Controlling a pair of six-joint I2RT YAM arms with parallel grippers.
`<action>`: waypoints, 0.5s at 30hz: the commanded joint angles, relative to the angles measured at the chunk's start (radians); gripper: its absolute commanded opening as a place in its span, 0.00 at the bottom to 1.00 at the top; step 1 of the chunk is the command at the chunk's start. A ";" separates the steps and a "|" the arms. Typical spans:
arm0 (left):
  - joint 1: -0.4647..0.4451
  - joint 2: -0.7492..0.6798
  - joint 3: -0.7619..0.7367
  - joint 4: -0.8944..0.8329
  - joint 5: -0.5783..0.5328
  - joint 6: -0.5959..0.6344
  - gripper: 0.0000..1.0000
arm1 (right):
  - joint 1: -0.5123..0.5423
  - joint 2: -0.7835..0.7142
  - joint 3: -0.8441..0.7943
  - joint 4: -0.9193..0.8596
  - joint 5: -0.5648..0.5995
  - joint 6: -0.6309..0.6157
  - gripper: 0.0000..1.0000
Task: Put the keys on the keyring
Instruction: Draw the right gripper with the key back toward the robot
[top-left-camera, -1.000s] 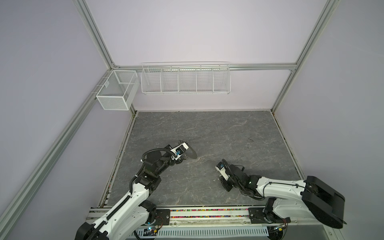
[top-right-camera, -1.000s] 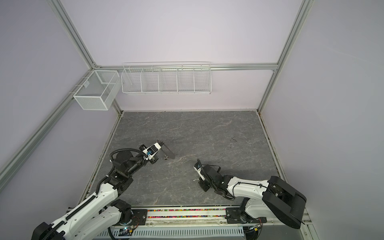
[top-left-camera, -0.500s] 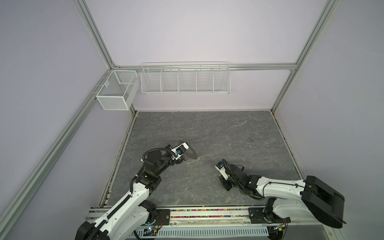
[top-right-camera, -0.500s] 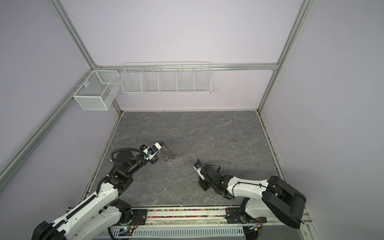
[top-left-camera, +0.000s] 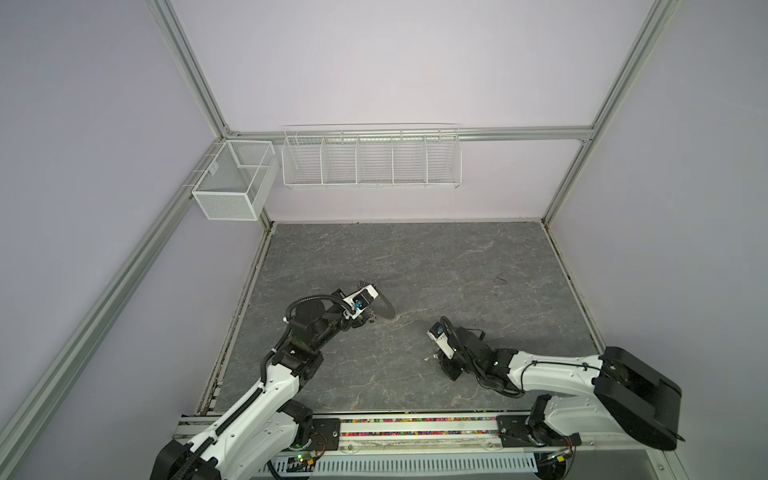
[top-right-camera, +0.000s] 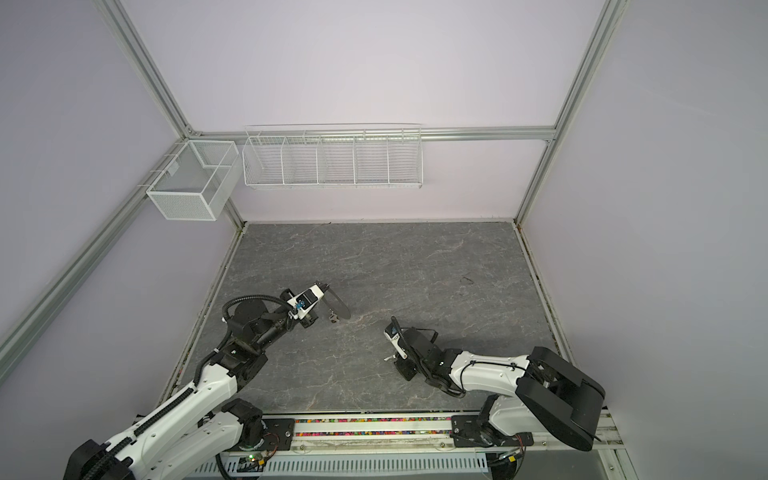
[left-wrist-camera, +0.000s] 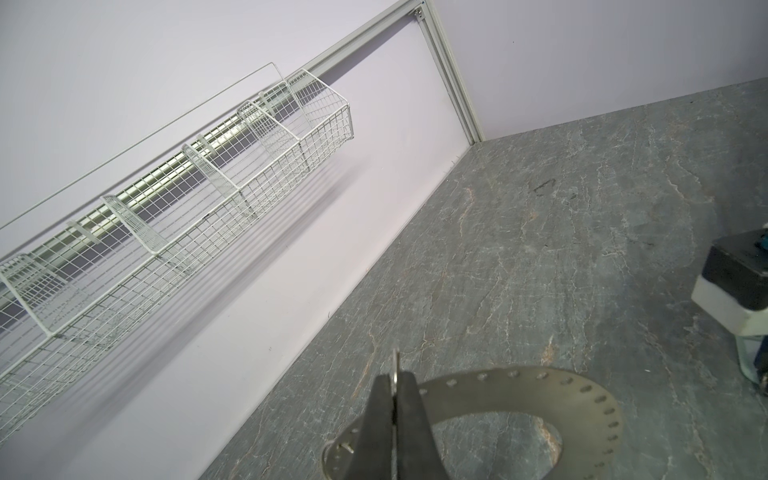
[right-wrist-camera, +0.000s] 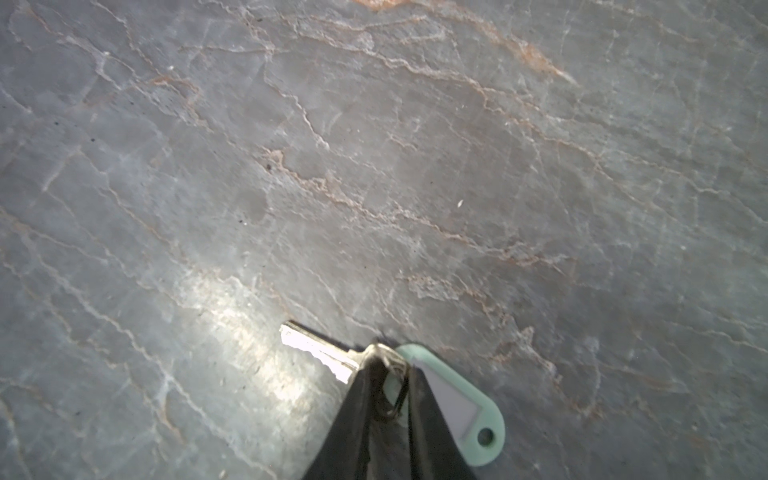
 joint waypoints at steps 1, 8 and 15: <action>0.002 -0.002 0.034 0.031 0.017 -0.006 0.00 | 0.004 0.009 0.005 -0.001 0.002 -0.015 0.19; 0.002 0.002 0.030 0.037 0.017 -0.007 0.00 | 0.005 -0.014 0.005 -0.004 0.006 -0.033 0.15; -0.001 -0.002 0.026 0.038 0.014 -0.008 0.00 | 0.004 -0.006 0.010 0.006 -0.009 -0.046 0.09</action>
